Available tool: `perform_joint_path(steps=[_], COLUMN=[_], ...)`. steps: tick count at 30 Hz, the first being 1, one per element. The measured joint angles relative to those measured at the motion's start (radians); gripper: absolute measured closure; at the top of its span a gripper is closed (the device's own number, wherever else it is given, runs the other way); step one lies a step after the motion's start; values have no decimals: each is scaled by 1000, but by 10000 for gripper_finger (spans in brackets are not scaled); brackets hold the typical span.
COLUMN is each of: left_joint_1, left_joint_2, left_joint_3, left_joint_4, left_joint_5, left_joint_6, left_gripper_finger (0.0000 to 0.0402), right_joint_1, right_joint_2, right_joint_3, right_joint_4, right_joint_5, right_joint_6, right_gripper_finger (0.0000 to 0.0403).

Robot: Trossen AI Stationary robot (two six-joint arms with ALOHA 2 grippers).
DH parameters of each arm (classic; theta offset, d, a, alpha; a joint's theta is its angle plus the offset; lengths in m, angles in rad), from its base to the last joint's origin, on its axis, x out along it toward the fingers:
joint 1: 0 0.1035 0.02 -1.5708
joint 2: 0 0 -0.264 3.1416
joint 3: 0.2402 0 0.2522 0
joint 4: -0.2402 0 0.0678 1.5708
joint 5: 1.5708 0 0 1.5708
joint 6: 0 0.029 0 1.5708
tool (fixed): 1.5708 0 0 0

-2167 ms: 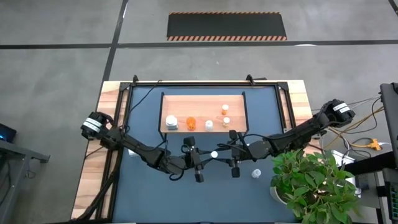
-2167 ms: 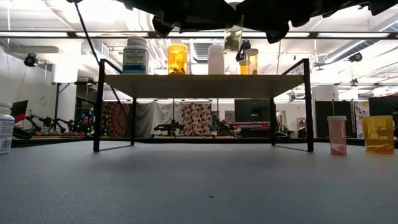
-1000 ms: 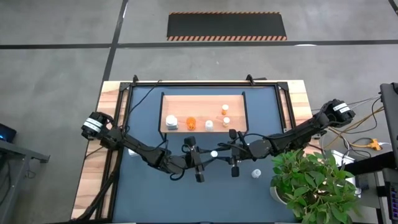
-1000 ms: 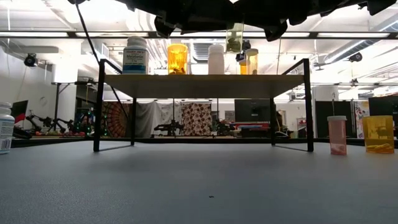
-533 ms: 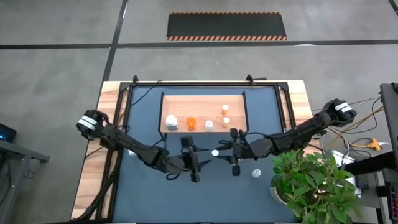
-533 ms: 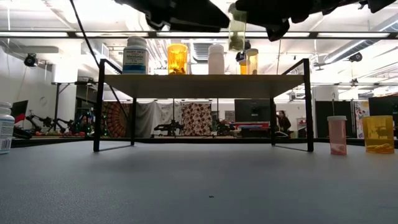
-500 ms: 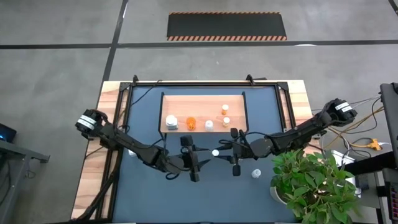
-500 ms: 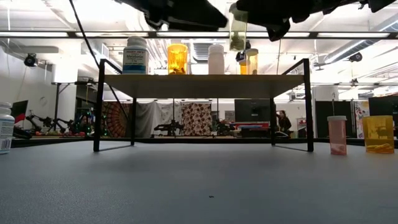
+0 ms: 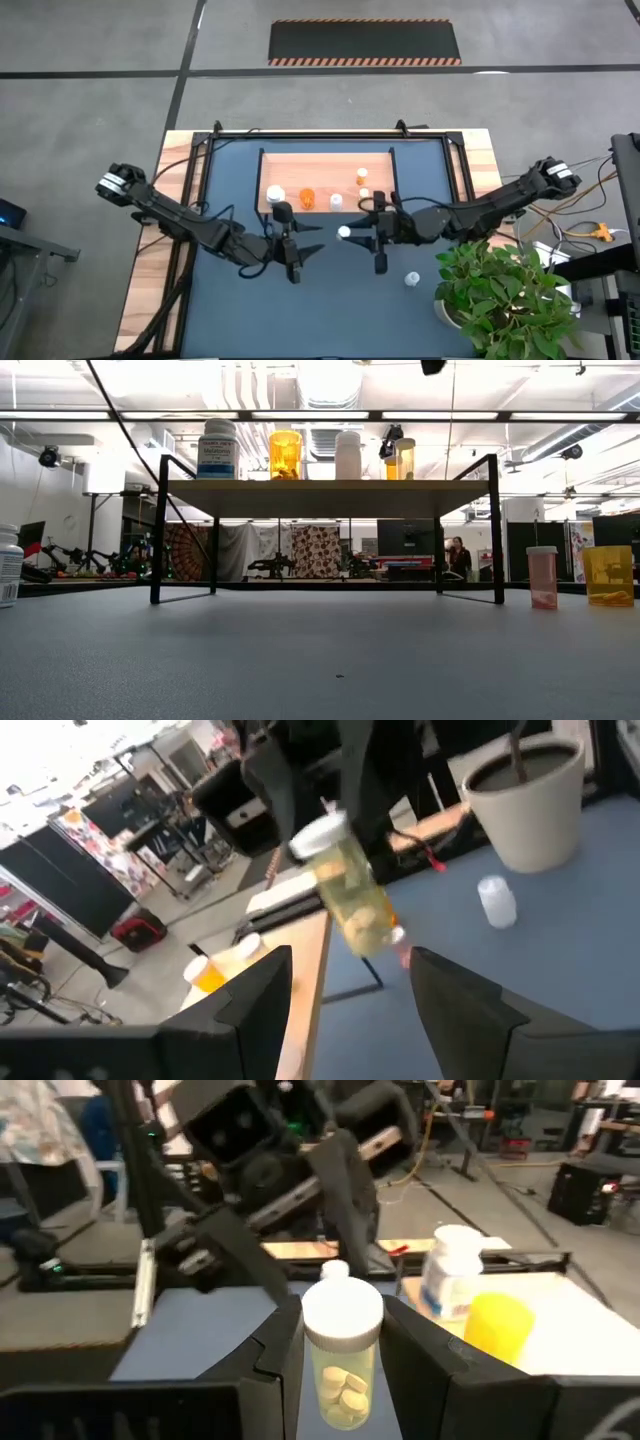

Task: Pick and place medicine bottles onto shelf by color
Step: Put the yellow bottle on the shelf aligned

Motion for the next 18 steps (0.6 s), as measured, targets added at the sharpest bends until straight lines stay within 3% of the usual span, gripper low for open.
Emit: perform_joint_path(steps=[9,18], left_joint_1=[-5,-29], left_joint_2=[-79,-111], left_joint_3=[-121,-151], left_joint_4=[102,122], left_joint_5=[5,4], left_joint_6=[-1,-4], left_gripper_finger=[214,214], right_joint_1=[-166,-413], right_joint_2=[40,50], right_joint_3=[193,197], right_joint_4=[-171,-181], right_joint_5=[0,1], right_joint_6=[14,95], right_gripper_finger=[305,305])
